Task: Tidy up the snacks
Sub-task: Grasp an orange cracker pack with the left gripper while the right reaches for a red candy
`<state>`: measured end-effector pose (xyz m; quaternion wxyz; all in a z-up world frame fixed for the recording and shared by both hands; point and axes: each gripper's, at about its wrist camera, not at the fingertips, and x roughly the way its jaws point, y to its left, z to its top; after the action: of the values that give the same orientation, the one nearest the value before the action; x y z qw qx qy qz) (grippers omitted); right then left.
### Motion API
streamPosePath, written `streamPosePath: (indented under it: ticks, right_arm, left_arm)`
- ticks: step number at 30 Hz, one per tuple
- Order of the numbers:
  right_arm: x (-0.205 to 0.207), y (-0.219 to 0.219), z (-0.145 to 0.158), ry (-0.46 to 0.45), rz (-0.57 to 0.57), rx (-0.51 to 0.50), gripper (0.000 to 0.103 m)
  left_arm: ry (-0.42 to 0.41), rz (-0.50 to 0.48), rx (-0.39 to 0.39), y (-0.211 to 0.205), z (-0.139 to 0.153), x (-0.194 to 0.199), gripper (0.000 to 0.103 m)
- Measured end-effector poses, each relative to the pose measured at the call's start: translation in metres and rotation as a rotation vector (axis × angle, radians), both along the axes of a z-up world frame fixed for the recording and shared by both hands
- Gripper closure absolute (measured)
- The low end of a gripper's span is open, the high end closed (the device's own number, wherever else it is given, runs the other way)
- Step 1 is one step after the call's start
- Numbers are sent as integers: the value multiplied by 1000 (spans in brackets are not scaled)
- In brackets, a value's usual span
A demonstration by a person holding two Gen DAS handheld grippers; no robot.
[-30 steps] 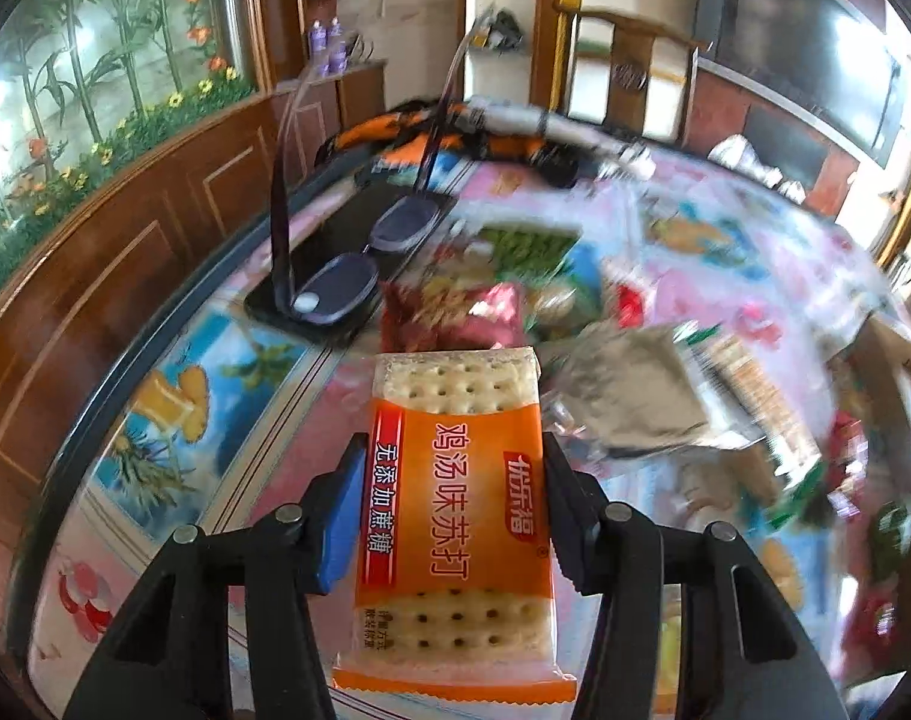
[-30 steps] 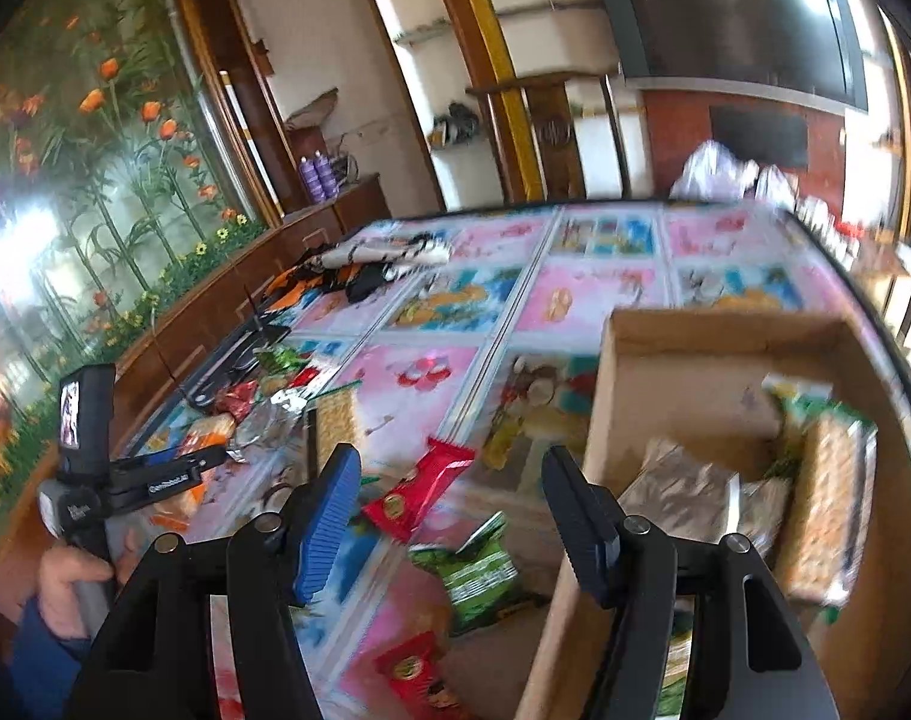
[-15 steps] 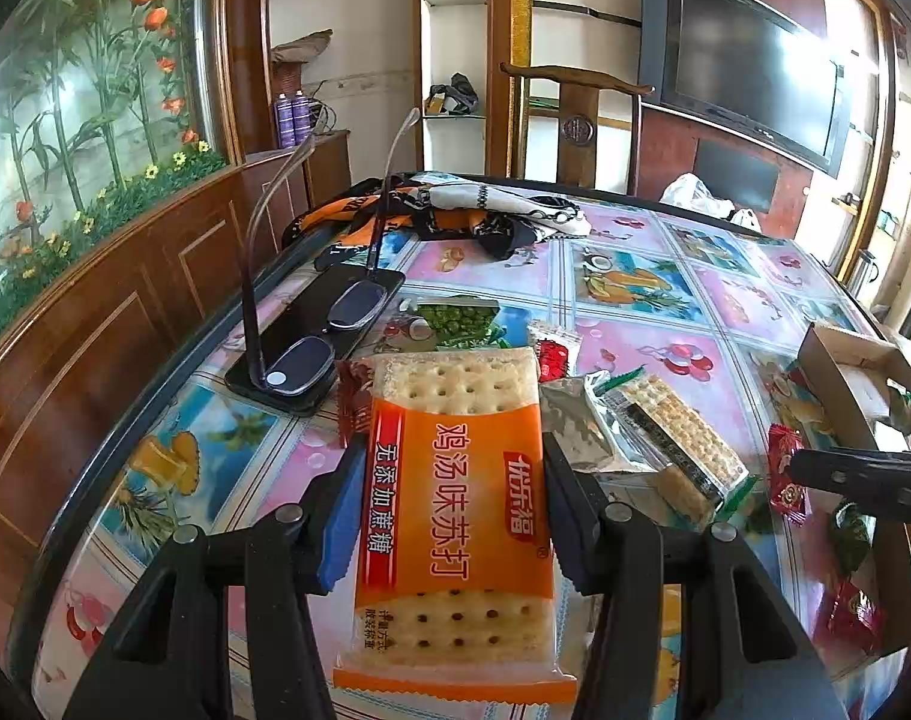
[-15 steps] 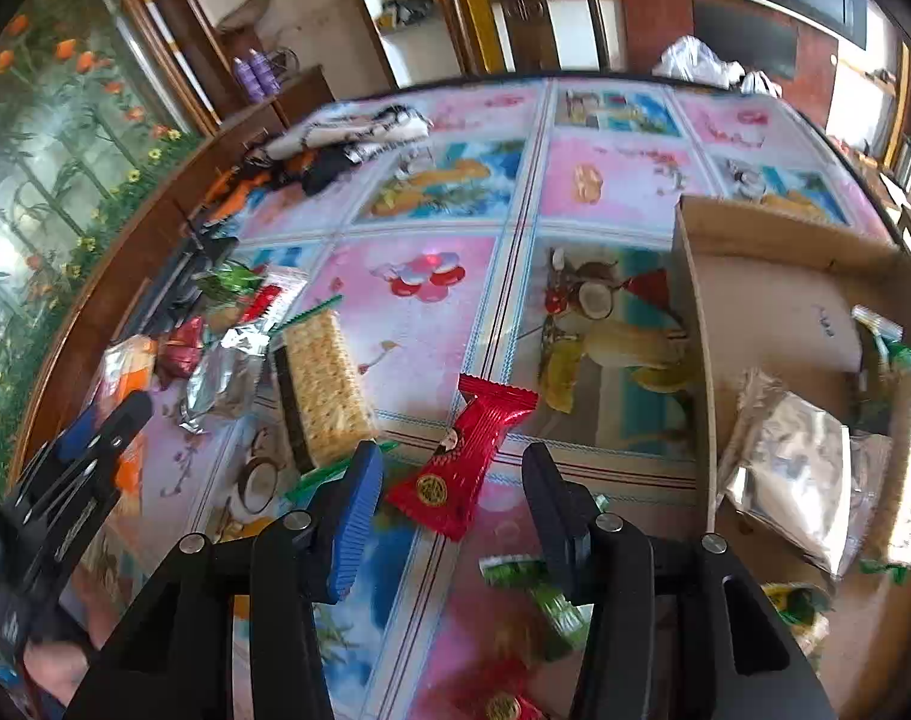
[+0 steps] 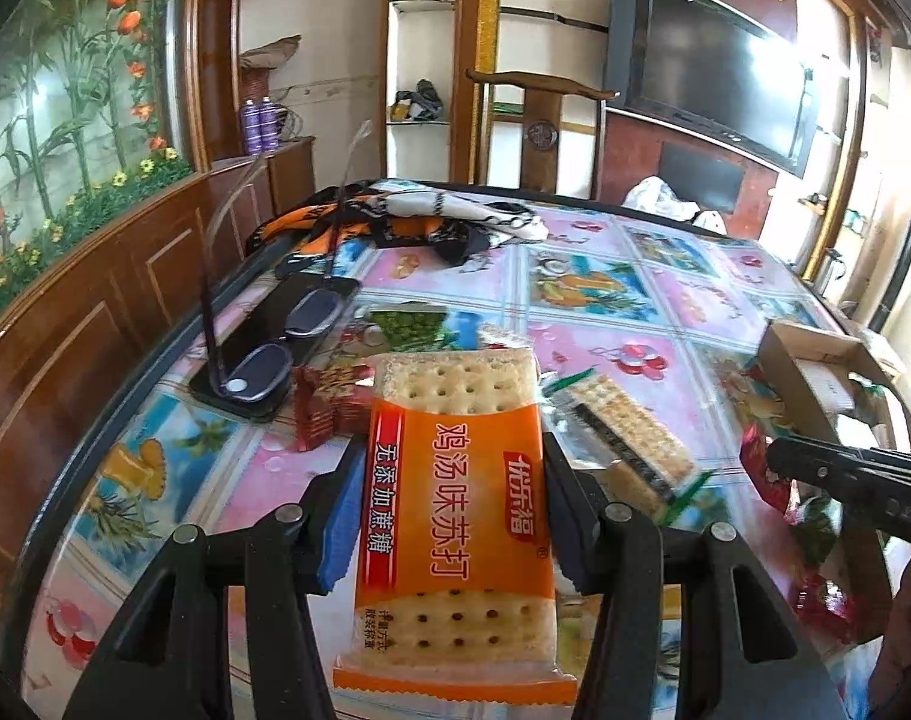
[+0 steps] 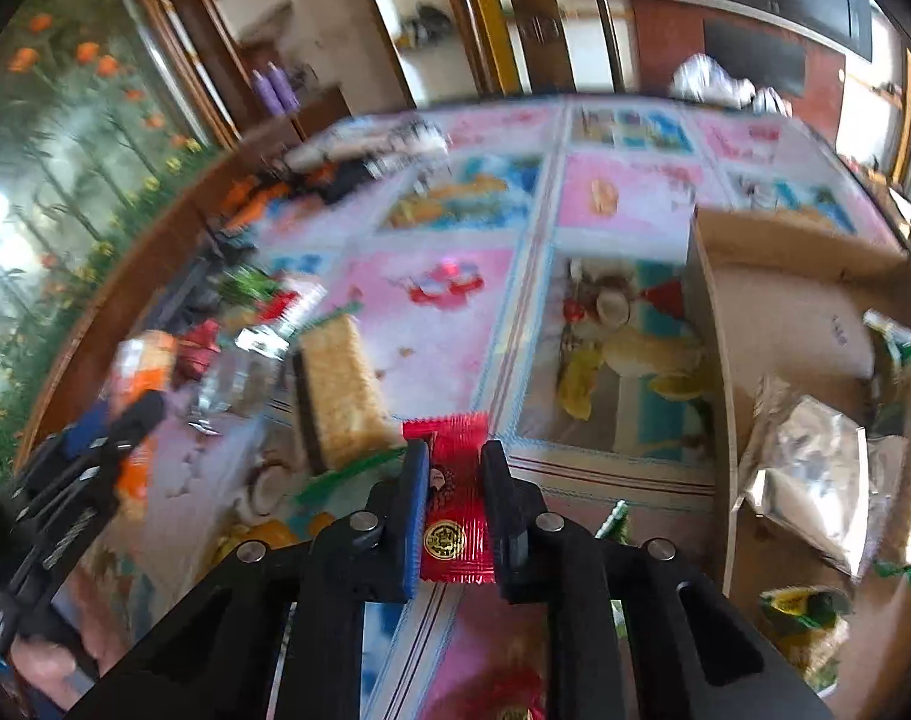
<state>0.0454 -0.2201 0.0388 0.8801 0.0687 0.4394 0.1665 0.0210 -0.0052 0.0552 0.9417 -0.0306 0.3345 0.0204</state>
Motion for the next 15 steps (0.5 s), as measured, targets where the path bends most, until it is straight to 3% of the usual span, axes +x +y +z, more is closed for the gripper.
streamPosePath:
  ticks: [2,3,11,12,15]
  right_arm:
    - [-10,-2,5,-49,6,29,85]
    - [-13,-2,6,-66,11,38,95]
    - [-11,-2,-4,-7,49,30,94]
    - [-10,-2,-4,-3,56,31,91]
    - [-8,0,-10,22,46,-3,70]
  left_arm:
    - [-13,-13,13,-7,1,-2,51]
    - [-17,-18,21,-11,1,-2,51]
    - [-4,-58,45,-34,-2,3,51]
    - [-1,-58,45,-34,-2,3,51]
    - [4,-50,46,-32,-3,4,51]
